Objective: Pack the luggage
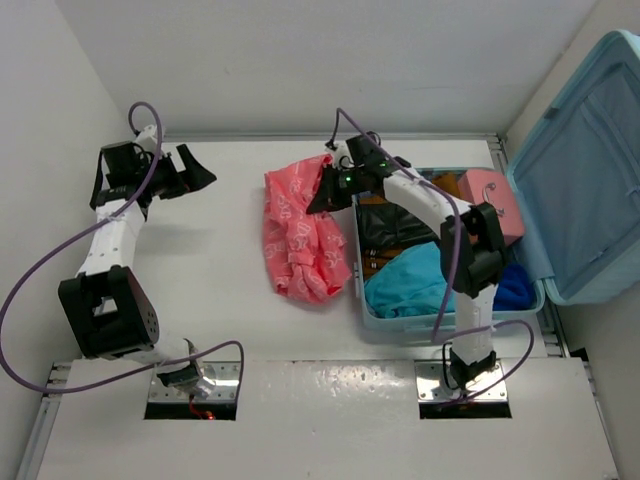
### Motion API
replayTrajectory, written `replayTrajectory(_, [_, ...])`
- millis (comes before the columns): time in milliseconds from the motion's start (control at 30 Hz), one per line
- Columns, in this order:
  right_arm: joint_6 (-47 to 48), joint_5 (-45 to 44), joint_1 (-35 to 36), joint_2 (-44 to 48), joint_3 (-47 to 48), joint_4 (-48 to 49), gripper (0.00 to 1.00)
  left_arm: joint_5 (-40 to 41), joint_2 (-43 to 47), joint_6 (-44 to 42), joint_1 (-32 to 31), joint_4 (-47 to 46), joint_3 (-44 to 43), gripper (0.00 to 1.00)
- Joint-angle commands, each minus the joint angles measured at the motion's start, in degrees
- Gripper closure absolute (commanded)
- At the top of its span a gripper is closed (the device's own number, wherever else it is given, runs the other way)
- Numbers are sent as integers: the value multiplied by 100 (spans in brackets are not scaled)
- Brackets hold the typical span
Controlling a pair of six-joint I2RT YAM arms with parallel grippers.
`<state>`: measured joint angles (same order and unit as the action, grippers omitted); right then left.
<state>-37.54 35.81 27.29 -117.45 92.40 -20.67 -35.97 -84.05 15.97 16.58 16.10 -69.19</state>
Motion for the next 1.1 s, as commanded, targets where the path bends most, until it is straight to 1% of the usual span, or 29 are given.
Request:
replayTrajectory(0, [712, -241, -284, 827, -115, -1035, 100, -60, 55, 213, -23, -352, 142, 1])
replayTrajectory(33, [756, -241, -459, 1186, -178, -1280, 100, -60, -14, 283, -23, -414, 142, 1])
replayTrajectory(67, [896, -207, -540, 1267, -326, -1473, 100, -60, -15, 284, -75, -493, 142, 1])
replayTrajectory(100, [950, -180, -749, 1373, -398, -1580, 100, -60, -67, 363, -76, -554, 142, 1])
replayTrajectory(133, [994, -136, -1021, 1600, -537, -1912, 100, -112, -120, 416, -76, -659, 142, 1])
replayTrajectory(200, [1248, 31, -1295, 1742, -722, -2186, 100, -112, -120, 416, -189, -661, 142, 1])
replayTrajectory(233, [1353, 75, -1740, 1856, -776, -2440, 100, -112, -173, 416, -190, -739, 142, 1])
replayTrajectory(267, [1581, 136, -1892, 1970, -933, -2782, 100, -112, -173, 416, -242, -809, 142, 1])
replayTrajectory(333, [2073, 93, -2436, 2216, -1101, -3090, 100, -112, -173, 416, -296, -880, 142, 1])
replayTrajectory(367, [2241, 66, -2552, 2331, -1406, -3223, 100, -60, -173, 416, -296, -941, 142, 1])
replayTrajectory(400, [2399, -38, -2701, 2367, -1505, -3372, 100, -60, -173, 468, -348, -942, 142, 1])
replayTrajectory(433, [2862, -100, -3077, 2419, -1584, -3426, 100, -60, -173, 469, -348, -1003, 142, 1])
replayTrajectory(467, [3005, -196, -3298, 2498, -1750, -3540, 100, -60, -225, 469, -348, -1064, 203, 1])
replayTrajectory(500, [3129, -267, -3405, 2490, -1760, -3602, 100, -7, -226, 469, -400, -1065, 204, 1])
replayTrajectory(533, [3539, -285, -3667, 2455, -1700, -3681, 100, -7, -226, 469, -401, -1065, 204, 1])
replayTrajectory(567, [3665, -364, -3739, 2298, -1603, -3855, 100, -7, -278, 521, -462, -1065, 204, 1])
replayTrajectory(633, [4209, -487, -3949, 2078, -1349, -4006, 100, -7, -279, 522, -463, -1065, 204, 1])
replayTrajectory(667, [4298, -653, -3977, 1955, -1208, -4146, 100, -7, -331, 522, -515, -1126, 204, 1])
replayTrajectory(733, [4684, -821, -4029, 1849, -1128, -4182, 100, 45, -331, 522, -567, -1126, 204, 1])
replayTrajectory(767, [5095, -1126, -4038, 1796, -1076, -4156, 100, 46, -331, 522, -568, -1126, 204, 1])
replayTrajectory(867, [5414, -1269, -4047, 1673, -900, -4164, 100, 107, -331, 522, -621, -1126, 204, 1])
replayTrajectory(933, [5511, -1322, -4004, 1532, -794, -4148, 100, 177, -384, 522, -726, -1179, 265, 1])
replayTrajectory(967, [5625, -1375, -3864, 1523, -829, -4078, 100, 178, -384, 522, -726, -1179, 265, 1])
replayTrajectory(1000, [5652, -1514, -3793, 1532, -890, -3772, 100, 178, -384, 522, -778, -1179, 265, 1])
replayTrajectory(1033, [5748, -1681, -3731, 1523, -882, -3700, 100, 239, -384, 522, -840, -1179, 265, 1])
replayTrajectory(1067, [5862, -1761, -3513, 1488, -864, -3664, 100, 239, -384, 522, -840, -1179, 265, 1])
